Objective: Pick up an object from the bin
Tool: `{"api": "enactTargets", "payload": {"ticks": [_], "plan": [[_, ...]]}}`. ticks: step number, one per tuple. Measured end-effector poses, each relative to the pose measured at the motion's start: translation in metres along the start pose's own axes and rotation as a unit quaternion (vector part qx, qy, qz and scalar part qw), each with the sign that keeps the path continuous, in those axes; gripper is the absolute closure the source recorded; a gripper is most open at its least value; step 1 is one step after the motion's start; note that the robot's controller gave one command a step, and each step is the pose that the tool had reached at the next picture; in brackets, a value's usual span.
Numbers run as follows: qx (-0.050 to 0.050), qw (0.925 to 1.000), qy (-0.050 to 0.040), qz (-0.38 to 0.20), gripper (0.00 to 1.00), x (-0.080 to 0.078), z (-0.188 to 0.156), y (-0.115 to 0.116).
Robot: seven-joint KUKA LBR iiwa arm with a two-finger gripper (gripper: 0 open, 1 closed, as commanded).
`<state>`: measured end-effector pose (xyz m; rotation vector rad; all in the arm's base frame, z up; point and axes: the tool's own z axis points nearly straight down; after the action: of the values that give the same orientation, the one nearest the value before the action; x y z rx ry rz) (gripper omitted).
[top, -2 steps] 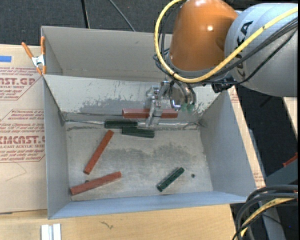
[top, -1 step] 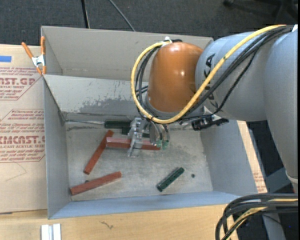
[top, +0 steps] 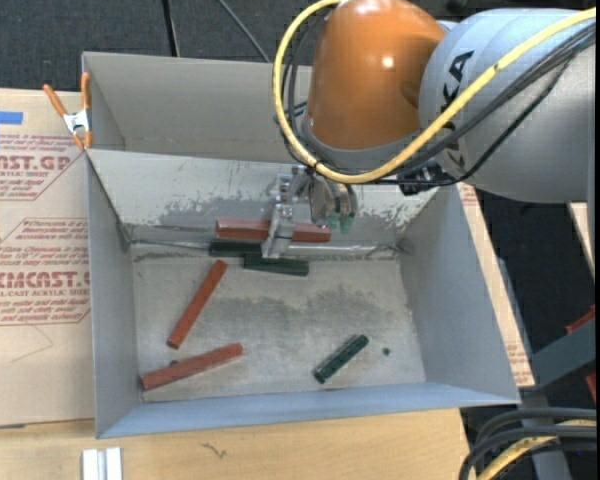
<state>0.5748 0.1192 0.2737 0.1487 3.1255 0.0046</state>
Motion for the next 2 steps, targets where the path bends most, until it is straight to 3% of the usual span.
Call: {"api": "enactTargets", "payload": {"ticks": [1, 2], "plan": [[0.002, 0.9995, 0.0093, 0.029, 1.0, 0.031, 0.067, 0.019], [0.001, 0.9998, 0.0071, 0.017, 1.0, 0.023, 0.119, 0.106]]}}
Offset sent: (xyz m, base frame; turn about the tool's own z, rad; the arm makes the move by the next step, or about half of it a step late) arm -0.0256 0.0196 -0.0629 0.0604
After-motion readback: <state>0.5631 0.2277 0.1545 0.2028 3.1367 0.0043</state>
